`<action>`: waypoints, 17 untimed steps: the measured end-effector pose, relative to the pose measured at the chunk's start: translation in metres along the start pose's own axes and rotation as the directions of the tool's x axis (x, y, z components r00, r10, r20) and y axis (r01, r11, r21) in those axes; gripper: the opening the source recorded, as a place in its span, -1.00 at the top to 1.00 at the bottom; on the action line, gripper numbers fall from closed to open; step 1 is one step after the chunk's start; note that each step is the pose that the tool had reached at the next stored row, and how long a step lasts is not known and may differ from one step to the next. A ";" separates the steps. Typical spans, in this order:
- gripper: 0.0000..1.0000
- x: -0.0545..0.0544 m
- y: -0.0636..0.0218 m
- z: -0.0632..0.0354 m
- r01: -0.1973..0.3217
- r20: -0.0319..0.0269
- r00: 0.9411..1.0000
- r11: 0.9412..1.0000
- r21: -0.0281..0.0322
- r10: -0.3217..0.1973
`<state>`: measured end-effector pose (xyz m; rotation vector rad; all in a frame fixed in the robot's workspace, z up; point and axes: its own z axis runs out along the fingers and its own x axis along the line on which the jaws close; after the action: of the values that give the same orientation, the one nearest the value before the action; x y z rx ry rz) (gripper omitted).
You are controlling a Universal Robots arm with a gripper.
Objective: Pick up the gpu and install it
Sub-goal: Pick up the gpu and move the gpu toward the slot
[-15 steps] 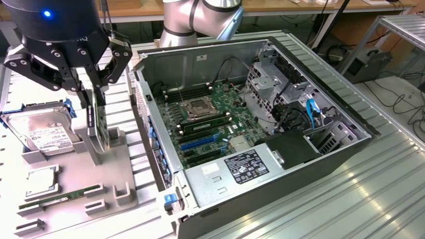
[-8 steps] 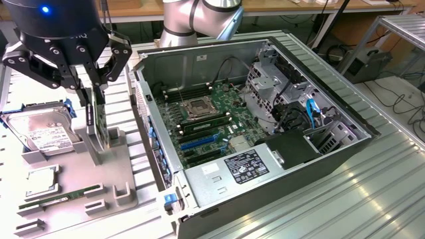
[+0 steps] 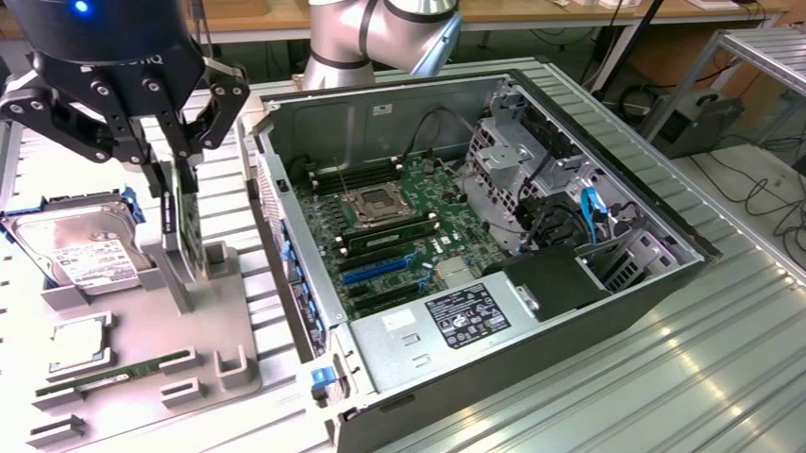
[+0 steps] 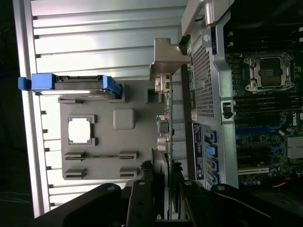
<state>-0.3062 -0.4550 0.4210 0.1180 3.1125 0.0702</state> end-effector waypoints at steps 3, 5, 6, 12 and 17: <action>0.47 0.000 0.0001 -0.0014 0.000 0.000 1.000 1.000 0.000 0.000; 0.47 0.000 0.0001 -0.0020 0.000 0.000 1.000 1.000 0.000 0.000; 0.47 0.000 0.0001 -0.0020 0.000 0.000 1.000 1.000 0.000 0.000; 0.47 -0.001 0.0002 -0.0021 0.000 0.000 1.000 1.000 0.000 0.000; 0.47 -0.004 0.0004 -0.0019 0.000 0.000 1.000 1.000 0.000 0.000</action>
<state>-0.3023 -0.4550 0.4230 0.1178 3.1125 0.0702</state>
